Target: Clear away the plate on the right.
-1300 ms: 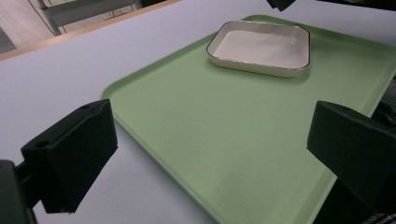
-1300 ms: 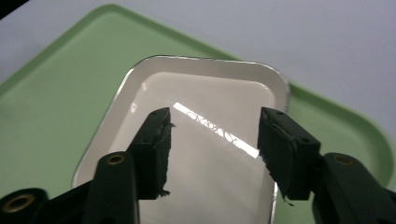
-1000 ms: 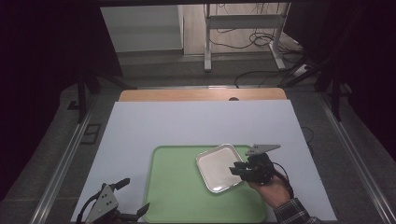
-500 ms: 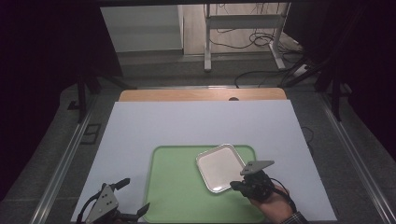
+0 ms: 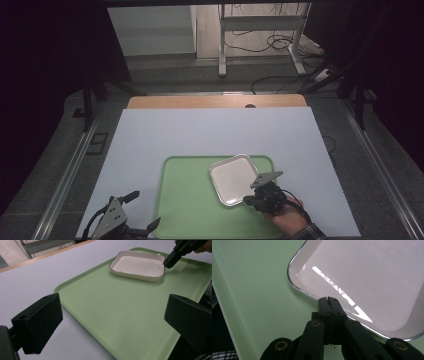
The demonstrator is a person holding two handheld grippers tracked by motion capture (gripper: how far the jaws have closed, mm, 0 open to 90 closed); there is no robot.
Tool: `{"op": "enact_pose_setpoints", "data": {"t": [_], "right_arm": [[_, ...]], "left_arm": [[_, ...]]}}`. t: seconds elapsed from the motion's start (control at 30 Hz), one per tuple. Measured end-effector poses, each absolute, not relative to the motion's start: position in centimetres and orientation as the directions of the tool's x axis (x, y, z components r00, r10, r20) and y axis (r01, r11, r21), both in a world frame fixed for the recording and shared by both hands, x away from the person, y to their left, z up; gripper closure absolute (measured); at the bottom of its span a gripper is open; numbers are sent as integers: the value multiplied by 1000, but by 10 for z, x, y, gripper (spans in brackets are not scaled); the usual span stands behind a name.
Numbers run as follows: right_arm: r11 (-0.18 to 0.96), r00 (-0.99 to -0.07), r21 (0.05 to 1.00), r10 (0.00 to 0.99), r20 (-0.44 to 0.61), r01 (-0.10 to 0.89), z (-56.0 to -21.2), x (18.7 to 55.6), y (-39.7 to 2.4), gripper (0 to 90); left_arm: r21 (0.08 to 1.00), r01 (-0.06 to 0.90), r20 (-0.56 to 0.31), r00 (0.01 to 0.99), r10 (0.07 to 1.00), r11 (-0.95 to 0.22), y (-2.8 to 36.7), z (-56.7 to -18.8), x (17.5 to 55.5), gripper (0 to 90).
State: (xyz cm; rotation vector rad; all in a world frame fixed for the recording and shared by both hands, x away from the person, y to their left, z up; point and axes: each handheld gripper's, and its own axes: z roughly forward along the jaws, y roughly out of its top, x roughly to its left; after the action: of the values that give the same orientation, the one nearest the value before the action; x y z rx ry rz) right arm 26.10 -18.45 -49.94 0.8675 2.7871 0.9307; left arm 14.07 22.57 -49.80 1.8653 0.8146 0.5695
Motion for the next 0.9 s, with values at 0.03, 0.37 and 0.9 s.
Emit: {"op": "enact_pose_setpoints", "data": {"t": [0.03, 0.37, 0.9], "right_arm": [[656, -837, 574, 538, 101, 491, -499, 261, -185, 895], [687, -868, 574, 490, 87, 446, -506, 263, -160, 894], [689, -874, 582, 479, 83, 432, -508, 266, -152, 892]], "left_arm": [[913, 285, 31, 665, 747, -291, 226, -498, 141, 16], [914, 285, 29, 665, 746, -290, 226, -498, 141, 16], [913, 284, 31, 666, 745, -292, 226, -498, 141, 16]]}}
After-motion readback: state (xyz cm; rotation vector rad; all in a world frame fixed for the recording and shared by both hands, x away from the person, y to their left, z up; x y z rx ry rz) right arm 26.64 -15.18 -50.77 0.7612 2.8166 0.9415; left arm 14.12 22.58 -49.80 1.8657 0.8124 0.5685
